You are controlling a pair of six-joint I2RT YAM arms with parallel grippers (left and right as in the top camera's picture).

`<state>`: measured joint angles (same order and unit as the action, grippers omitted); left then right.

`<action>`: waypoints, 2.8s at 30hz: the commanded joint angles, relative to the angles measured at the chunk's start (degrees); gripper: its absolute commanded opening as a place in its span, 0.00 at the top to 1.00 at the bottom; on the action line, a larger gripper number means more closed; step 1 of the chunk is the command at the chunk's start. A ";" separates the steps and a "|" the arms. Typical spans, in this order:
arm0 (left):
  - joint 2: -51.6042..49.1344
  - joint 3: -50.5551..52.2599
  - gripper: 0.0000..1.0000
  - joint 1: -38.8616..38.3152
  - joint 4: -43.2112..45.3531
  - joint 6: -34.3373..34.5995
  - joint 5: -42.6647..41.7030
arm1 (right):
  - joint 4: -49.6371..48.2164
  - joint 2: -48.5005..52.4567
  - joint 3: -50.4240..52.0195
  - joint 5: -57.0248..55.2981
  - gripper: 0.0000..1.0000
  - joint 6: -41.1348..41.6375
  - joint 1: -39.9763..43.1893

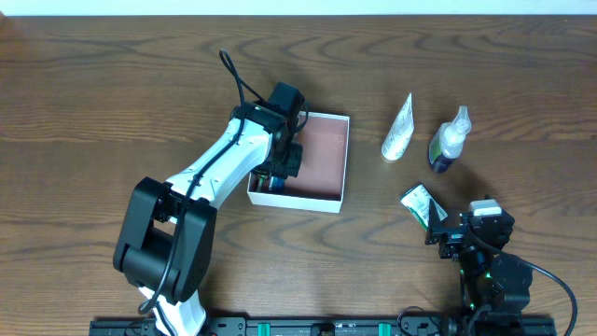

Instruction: Pack container

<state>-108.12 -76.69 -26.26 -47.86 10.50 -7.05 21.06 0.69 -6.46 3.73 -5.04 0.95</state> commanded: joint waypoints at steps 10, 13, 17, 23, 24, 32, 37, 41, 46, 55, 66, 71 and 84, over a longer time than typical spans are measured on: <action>17.51 -8.63 0.40 0.57 -4.72 -0.24 1.14 | -0.07 -0.37 0.17 0.37 0.01 0.26 0.37; 22.32 -8.63 0.40 1.46 -6.82 -1.03 4.74 | -0.07 -0.37 0.17 0.39 0.01 0.26 0.37; 29.31 -8.63 0.39 6.38 -10.91 -0.98 11.58 | -0.07 -0.37 0.17 0.39 0.01 0.26 0.37; 39.28 -8.63 0.32 22.56 -13.86 -0.98 12.90 | -0.07 -0.37 0.17 0.37 0.01 0.26 0.37; 40.68 -8.63 0.30 25.57 -14.10 -0.98 12.90 | -0.07 -0.37 0.17 0.39 0.01 0.26 0.37; 46.60 -8.63 0.02 38.07 -17.81 -0.98 12.79 | -0.07 -0.37 0.17 0.39 0.01 0.26 0.37; 46.60 -8.63 0.02 38.62 -18.12 -0.98 12.79 | -0.07 -0.37 0.17 0.39 0.01 0.28 0.37; 46.16 -8.63 0.02 38.62 -18.08 -0.96 12.68 | -1.51 -0.37 0.17 8.90 0.01 0.33 0.37; 45.59 -8.63 0.02 38.62 -18.10 -0.96 12.70 | -2.47 -0.37 0.20 27.89 0.01 8.94 0.37; 45.29 -8.63 0.02 38.62 -18.12 -0.96 12.68 | 0.15 0.22 0.15 32.41 0.01 23.67 0.26; 45.27 -8.63 0.02 38.62 -18.10 -0.96 12.68 | -14.62 2.82 -4.52 31.08 0.01 40.33 0.15; 45.27 -8.63 0.02 38.62 -18.10 -0.96 12.68 | -14.16 11.87 -15.06 33.77 0.01 34.42 0.15; 45.27 -8.63 0.02 38.62 -18.12 -0.96 12.68 | 30.80 46.58 -53.22 38.42 0.01 -1.84 0.15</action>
<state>-62.63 -84.99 11.97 -65.80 10.09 5.13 46.13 43.09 -56.34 42.39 8.67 0.95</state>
